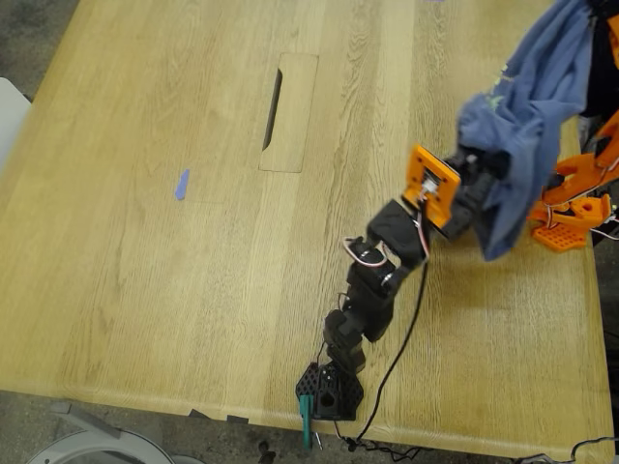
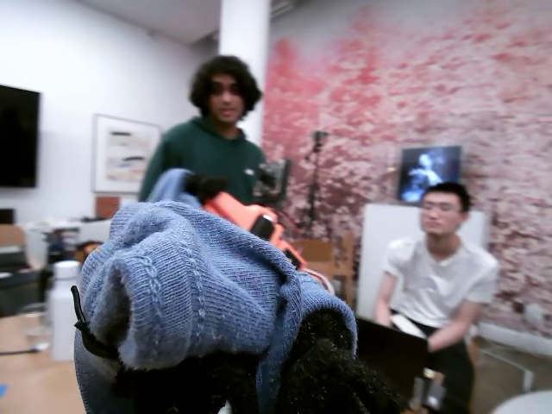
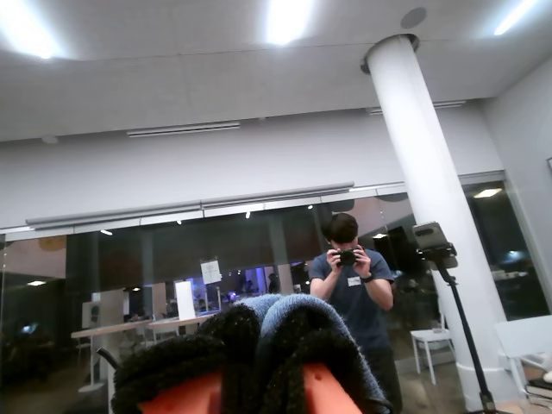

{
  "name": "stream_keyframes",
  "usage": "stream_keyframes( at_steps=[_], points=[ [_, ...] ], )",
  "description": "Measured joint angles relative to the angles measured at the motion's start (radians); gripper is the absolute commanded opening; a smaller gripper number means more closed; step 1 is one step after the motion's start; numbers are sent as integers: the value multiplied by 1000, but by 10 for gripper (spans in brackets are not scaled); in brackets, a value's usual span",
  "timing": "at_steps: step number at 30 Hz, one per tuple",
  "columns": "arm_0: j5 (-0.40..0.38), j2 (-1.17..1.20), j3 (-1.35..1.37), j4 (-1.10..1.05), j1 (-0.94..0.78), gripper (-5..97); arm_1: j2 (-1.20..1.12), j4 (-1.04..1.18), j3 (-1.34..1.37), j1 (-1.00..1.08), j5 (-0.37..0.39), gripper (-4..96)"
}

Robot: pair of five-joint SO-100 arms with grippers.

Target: Fold a T-shirt

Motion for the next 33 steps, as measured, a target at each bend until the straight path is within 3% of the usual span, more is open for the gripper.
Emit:
stream_keyframes(
  at_steps=[7, 16, 22, 29, 33],
  points=[
    [-5, -41, 0, 69, 38, -3, 124, 37, 212, -14, 20, 35],
    [-66, -41, -140, 583, -112, -3, 152, 141, 385, -98, 58, 32],
    [-81, -41, -149, 815, -212, -3, 189, 238, 522, -130, 75, 28],
    [-78, -84, -201, 887, -387, -3, 252, 143, 842, -146, 86, 31],
    [-78, -64, -75, 887, -463, -3, 252, 55, 986, -144, 86, 32]
  ],
)
